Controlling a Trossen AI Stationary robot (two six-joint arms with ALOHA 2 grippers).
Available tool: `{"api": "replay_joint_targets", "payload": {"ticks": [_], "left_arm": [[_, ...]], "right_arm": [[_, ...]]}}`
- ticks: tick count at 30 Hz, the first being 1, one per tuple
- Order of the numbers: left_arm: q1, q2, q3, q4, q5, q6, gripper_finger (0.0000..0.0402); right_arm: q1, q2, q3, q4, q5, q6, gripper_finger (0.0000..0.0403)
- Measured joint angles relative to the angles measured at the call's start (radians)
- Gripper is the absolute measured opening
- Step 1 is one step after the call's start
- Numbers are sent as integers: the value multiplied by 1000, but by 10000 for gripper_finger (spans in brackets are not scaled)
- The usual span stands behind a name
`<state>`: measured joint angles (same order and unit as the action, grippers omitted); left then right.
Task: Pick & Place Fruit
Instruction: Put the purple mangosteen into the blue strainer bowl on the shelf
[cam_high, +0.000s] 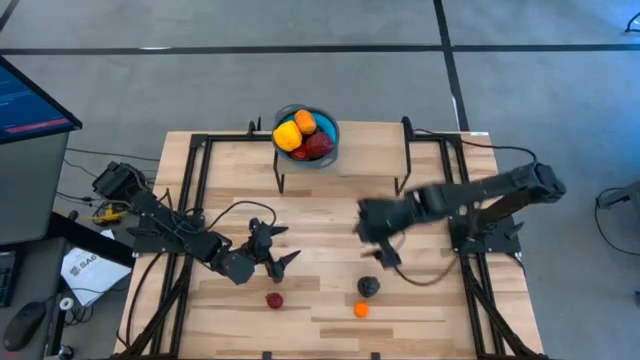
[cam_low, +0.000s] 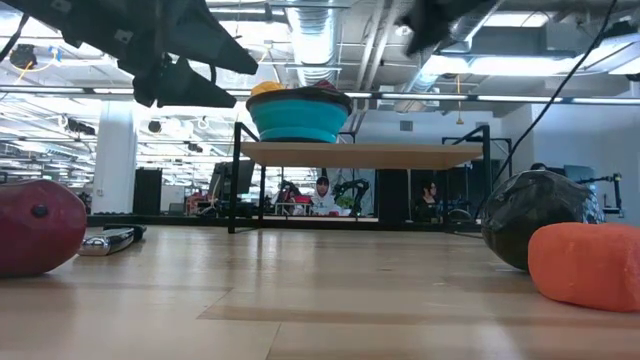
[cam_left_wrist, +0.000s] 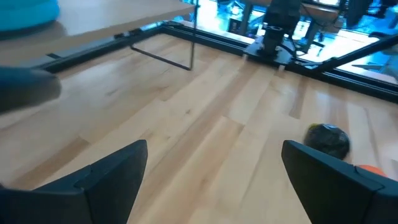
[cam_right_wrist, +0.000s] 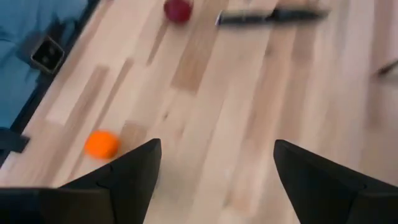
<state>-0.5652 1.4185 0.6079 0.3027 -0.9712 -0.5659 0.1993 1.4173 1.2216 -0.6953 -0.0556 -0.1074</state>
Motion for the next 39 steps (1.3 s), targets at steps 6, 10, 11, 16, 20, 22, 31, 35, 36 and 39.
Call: {"api": "replay_joint_targets", "payload": {"ticks": [6, 10, 11, 16, 20, 22, 31, 35, 36, 39], "left_arm": [[0, 0, 0, 9, 13, -19, 365], [0, 0, 0, 13, 15, -18, 365], [0, 0, 0, 14, 16, -18, 365], [1, 0, 0, 33, 38, -4, 365], [2, 6, 0, 146, 84, 93, 365], [2, 17, 0, 229, 90, 172, 365], [27, 100, 13, 492, 184, 329, 365], [42, 165, 55, 491, 185, 327, 365], [45, 181, 68, 491, 189, 330, 365], [65, 226, 103, 489, 252, 345, 365]], "right_arm": [[257, -106, -275, 134, 214, 354, 306], [404, -134, -439, 243, 296, 604, 306], [430, -135, -478, 269, 315, 663, 306], [500, -81, -640, 384, 329, 877, 306], [507, 4, -701, 551, 414, 857, 306], [501, 40, -703, 615, 463, 797, 304], [337, 161, -697, 934, 473, 477, 245], [229, 213, -697, 1094, 391, 372, 196], [205, 228, -697, 1146, 362, 350, 184], [145, 270, -697, 1289, 315, 328, 151]]}}
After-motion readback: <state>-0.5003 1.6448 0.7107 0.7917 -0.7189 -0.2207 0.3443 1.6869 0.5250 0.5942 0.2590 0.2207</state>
